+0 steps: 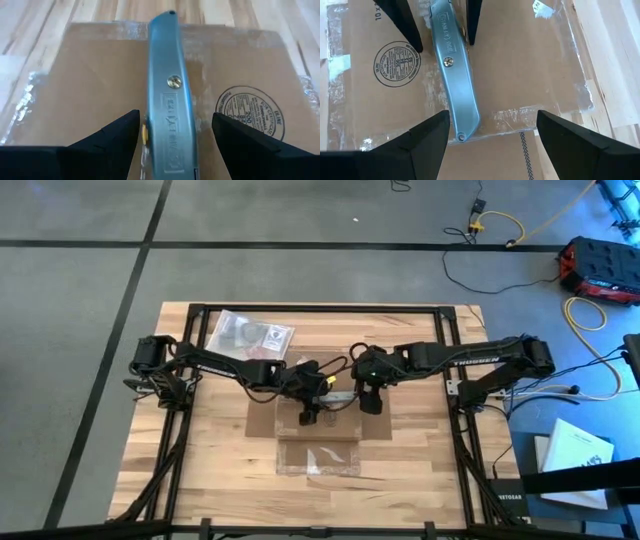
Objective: Unpack boxes
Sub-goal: Break down the box until it is fully flat
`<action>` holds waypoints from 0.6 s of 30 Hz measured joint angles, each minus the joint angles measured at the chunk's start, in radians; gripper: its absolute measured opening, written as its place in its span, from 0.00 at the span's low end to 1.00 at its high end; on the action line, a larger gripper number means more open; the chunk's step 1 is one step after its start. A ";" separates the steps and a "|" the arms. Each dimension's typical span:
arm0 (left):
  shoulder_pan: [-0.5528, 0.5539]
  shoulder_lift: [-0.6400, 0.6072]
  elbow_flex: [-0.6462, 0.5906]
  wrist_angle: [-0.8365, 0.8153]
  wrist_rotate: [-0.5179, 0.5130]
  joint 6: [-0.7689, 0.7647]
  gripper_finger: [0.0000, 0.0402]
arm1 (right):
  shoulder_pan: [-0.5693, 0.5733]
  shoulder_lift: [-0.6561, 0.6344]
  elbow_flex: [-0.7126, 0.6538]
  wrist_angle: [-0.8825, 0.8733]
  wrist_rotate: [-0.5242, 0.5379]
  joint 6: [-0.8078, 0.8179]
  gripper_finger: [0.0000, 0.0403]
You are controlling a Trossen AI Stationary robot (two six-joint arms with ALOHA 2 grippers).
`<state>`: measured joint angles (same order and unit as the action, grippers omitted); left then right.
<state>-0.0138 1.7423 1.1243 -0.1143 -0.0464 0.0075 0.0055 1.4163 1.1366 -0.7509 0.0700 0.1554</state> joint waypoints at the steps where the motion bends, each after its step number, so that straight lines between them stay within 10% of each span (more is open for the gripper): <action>1: 0.001 0.003 -0.001 -0.007 0.000 -0.002 0.60 | 0.000 0.001 0.000 0.000 0.000 0.005 0.71; 18: 0.001 0.013 -0.001 0.004 -0.013 -0.034 0.60 | 0.001 0.002 0.000 0.066 -0.099 0.073 0.71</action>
<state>-0.0128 1.7550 1.1236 -0.1101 -0.0593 -0.0269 0.0063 1.4181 1.1366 -0.6847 -0.0285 0.2288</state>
